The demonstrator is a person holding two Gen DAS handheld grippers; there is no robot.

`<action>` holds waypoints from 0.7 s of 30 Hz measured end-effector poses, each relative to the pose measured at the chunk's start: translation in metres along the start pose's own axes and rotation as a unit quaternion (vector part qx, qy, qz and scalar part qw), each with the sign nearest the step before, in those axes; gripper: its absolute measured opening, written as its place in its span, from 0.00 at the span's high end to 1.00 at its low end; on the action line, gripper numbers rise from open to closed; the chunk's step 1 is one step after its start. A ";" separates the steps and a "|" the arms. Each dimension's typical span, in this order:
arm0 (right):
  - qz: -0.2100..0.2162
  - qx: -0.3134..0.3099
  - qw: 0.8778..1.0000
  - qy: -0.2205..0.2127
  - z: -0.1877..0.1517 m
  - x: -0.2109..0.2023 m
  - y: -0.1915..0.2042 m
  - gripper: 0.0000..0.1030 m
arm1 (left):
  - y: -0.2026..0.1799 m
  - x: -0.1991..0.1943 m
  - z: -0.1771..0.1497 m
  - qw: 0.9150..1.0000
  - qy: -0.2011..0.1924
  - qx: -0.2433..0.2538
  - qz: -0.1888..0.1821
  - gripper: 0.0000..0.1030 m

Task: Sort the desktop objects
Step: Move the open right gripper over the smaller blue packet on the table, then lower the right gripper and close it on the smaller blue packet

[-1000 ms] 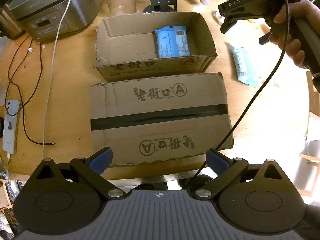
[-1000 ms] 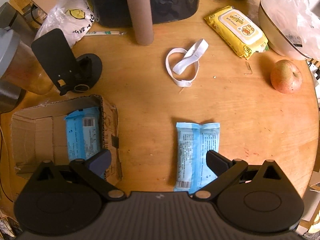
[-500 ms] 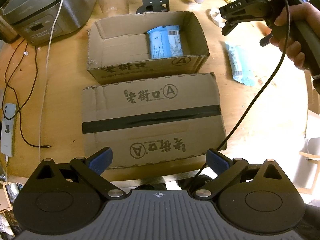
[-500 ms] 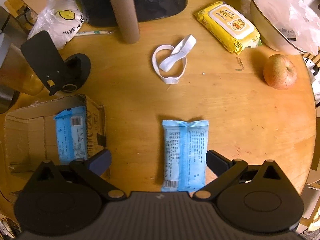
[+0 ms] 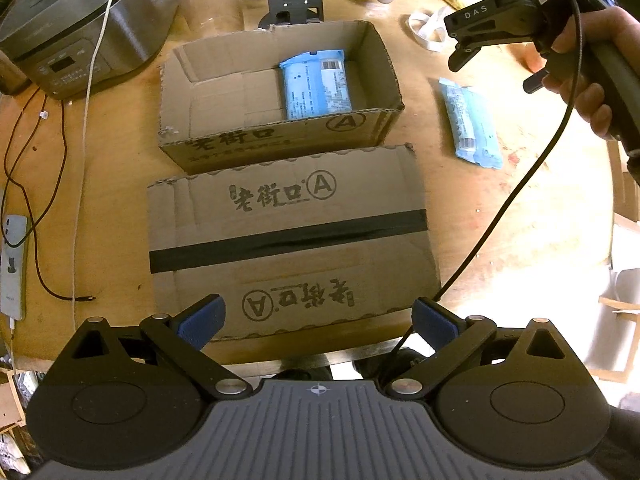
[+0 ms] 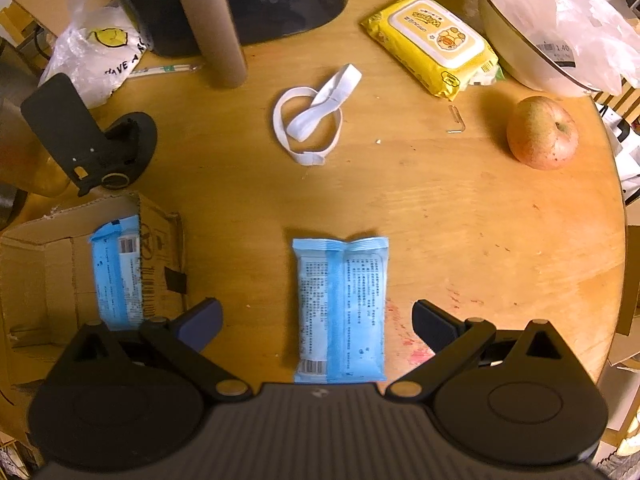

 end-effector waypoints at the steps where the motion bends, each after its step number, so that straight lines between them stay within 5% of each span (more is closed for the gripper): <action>1: 0.000 0.000 1.000 0.000 0.000 0.000 -0.001 0.00 | -0.001 0.000 0.000 1.000 0.000 0.001 0.000 0.01; 21: -0.005 0.009 1.000 0.001 -0.005 0.002 -0.025 0.00 | -0.021 0.001 0.000 1.000 0.003 0.015 0.000 0.01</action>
Point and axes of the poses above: each gripper's, at about its wrist camera, not at the fingertips, and x roughly the way its jaws point, y to its left, z to its top, the point moved 1 cm from there along x, roughly the way its jaws point, and after that the axes turned 1 degree about y, right-handed, at the moved point
